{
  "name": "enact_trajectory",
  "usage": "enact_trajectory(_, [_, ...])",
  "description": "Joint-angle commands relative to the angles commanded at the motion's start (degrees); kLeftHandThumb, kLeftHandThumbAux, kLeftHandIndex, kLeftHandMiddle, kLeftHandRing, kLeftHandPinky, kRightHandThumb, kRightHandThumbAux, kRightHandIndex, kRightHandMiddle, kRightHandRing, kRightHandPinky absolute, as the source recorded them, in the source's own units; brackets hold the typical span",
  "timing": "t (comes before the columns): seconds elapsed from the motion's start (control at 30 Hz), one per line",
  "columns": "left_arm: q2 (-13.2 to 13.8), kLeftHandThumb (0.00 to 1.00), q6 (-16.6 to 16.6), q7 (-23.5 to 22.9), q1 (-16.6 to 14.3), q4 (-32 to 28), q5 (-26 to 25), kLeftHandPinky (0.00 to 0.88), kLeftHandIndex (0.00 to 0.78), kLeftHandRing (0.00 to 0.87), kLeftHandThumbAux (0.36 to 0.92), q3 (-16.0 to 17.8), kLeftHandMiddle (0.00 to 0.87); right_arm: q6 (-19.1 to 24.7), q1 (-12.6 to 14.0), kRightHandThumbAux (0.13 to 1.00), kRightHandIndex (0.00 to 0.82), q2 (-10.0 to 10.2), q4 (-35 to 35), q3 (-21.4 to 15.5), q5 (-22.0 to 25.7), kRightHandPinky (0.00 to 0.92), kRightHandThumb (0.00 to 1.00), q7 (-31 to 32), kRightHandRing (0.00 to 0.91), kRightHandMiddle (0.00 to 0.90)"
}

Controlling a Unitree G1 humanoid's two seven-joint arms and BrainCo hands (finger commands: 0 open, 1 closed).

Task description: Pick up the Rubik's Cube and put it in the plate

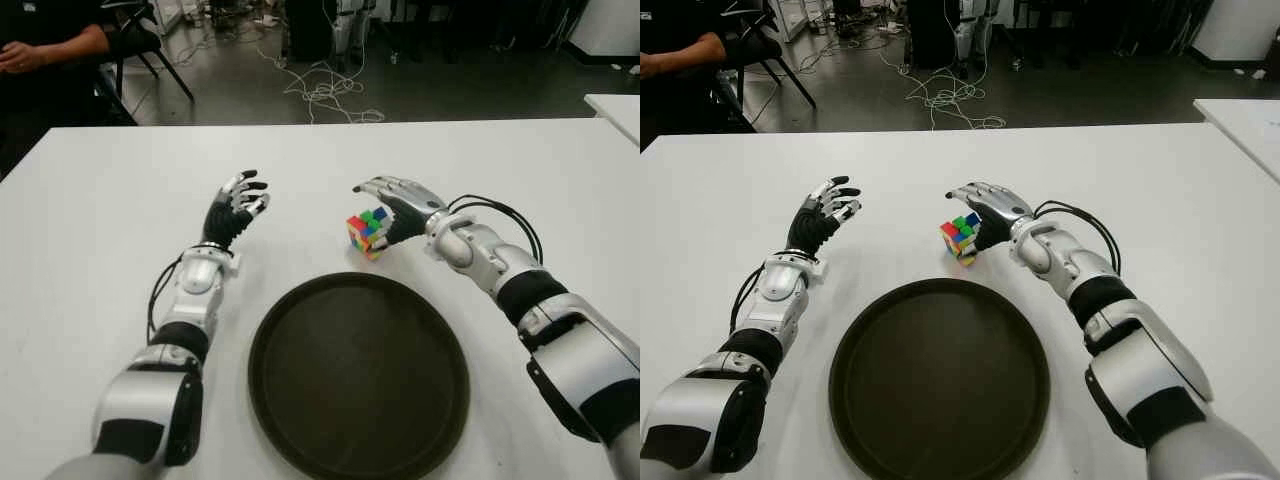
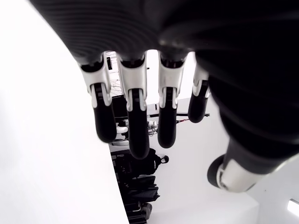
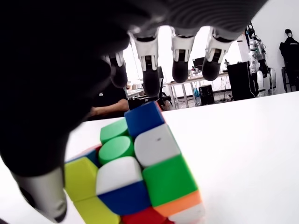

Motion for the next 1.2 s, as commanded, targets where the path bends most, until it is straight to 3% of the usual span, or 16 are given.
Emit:
enact_trajectory(0.43, [-0.39, 0.324, -0.16, -1.08, 0.26, -0.58, -0.82, 0.326, 0.187, 0.315, 0.692, 0.47, 0.278, -0.54, 0.33, 0.705, 0.064, 0.21, 0.04, 0.77, -0.09, 0.042, 0.000, 0.24, 0.062, 0.069])
enact_trajectory(1.2, [-0.53, 0.313, -1.18, -0.69, 0.85, -1.32, -0.76, 0.337, 0.186, 0.331, 0.694, 0.21, 0.287, 0.03, 1.27, 0.723, 0.094, 2.15, 5.28, 1.27, 0.39, 0.102, 0.000, -1.51, 0.113, 0.100])
